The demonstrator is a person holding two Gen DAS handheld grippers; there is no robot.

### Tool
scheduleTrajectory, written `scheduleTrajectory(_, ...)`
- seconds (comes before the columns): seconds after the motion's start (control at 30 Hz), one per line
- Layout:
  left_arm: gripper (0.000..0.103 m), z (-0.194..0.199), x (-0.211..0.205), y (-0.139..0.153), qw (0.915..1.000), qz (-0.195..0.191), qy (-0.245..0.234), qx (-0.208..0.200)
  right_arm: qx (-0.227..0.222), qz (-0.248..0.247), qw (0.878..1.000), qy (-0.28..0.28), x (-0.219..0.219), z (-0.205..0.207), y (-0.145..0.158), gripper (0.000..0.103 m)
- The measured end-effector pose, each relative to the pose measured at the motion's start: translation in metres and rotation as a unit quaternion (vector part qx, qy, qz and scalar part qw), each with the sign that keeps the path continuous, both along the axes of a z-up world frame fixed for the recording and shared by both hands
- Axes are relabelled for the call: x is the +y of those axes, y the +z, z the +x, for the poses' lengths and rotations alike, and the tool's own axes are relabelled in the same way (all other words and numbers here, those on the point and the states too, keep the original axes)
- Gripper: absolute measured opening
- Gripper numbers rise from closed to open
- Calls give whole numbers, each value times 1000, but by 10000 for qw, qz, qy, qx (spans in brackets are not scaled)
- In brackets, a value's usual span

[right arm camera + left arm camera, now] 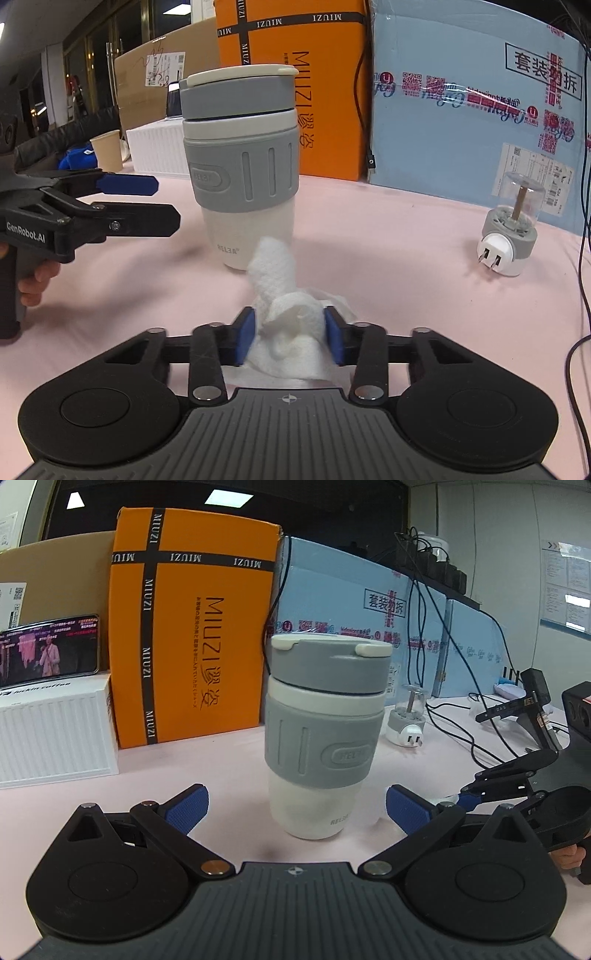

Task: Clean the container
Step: 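Move the right tool to the white wet wipe and close on it, then lift the wipe with the right tool while the left tool grips the tumbler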

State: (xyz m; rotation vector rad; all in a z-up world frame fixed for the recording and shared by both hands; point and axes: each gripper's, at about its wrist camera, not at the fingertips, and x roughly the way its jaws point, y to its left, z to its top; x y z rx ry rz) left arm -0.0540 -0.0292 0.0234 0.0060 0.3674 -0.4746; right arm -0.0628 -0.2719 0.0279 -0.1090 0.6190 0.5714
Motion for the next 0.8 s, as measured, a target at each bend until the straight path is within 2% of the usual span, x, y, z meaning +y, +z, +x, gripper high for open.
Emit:
scheduleTrajectory(0.07,103,-3,-3,0,9997,-27,-148,-205,-4,121,9999,21,-5,-3,3,20)
scheduleTrajectory(0.13,103,-6,-6,0,9985,16,-248,-483,-100,344,9994,-6,-12,-6,11,19)
scheduleTrajectory(0.27,103,-6,-10,2,9969,2,-224,-757,-560,980,9935,-123,-30,-15,43,19)
scheduleTrajectory(0.4,103,3,-14,5,9960,164,33,-878,-1130,1431,9831,-156,-39,-20,77,19)
scheduleTrajectory(0.5,103,8,-19,8,9959,239,-11,-873,-1335,1622,9776,-160,-37,-14,94,19)
scheduleTrajectory(0.6,103,12,-28,11,9946,444,-81,-931,-1401,1723,9750,-117,-31,-4,107,19)
scheduleTrajectory(0.8,103,21,-43,6,9926,759,12,-944,-1259,1899,9737,67,-8,25,127,19)
